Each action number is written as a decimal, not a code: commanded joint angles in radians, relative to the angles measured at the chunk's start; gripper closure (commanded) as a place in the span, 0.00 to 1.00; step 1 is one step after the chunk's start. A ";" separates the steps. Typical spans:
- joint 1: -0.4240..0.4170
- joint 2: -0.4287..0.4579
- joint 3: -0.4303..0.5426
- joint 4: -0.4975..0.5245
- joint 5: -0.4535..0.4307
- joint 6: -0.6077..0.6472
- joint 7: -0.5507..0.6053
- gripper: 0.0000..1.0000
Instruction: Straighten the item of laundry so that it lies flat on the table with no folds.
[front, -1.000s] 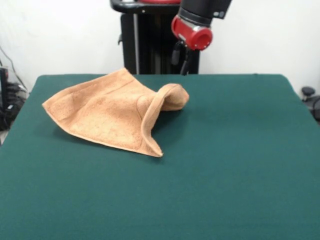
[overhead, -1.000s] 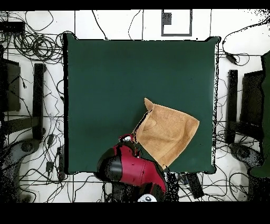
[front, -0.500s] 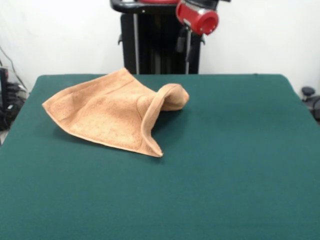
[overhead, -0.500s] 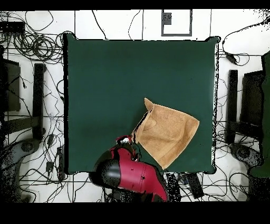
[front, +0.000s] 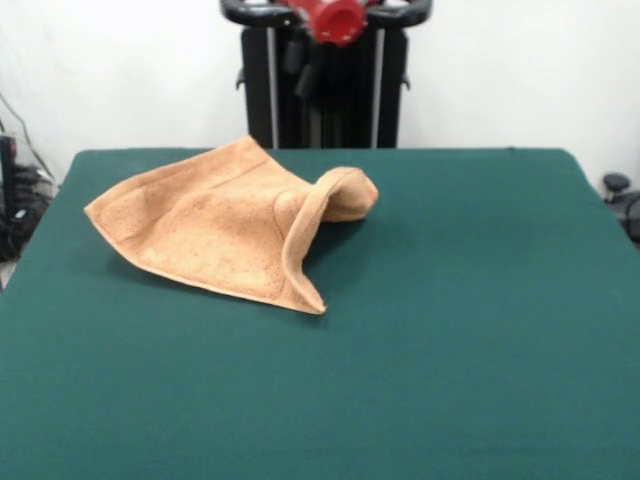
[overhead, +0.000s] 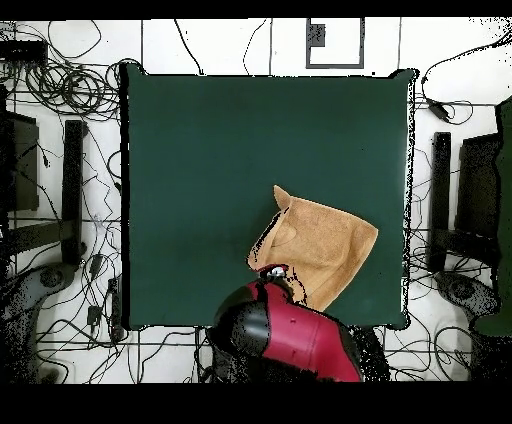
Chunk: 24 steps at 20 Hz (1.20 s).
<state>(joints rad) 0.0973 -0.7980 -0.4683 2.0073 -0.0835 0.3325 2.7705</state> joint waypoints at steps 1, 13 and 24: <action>-0.014 0.238 -0.028 -0.138 -0.116 -0.065 0.003 0.00; 0.030 0.519 -0.080 -0.261 -0.029 -0.226 0.127 0.00; 0.005 0.565 -0.022 -0.321 0.039 -0.224 0.118 0.00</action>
<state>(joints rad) 0.0905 -0.2772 -0.5896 1.7995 -0.1317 0.1516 2.7705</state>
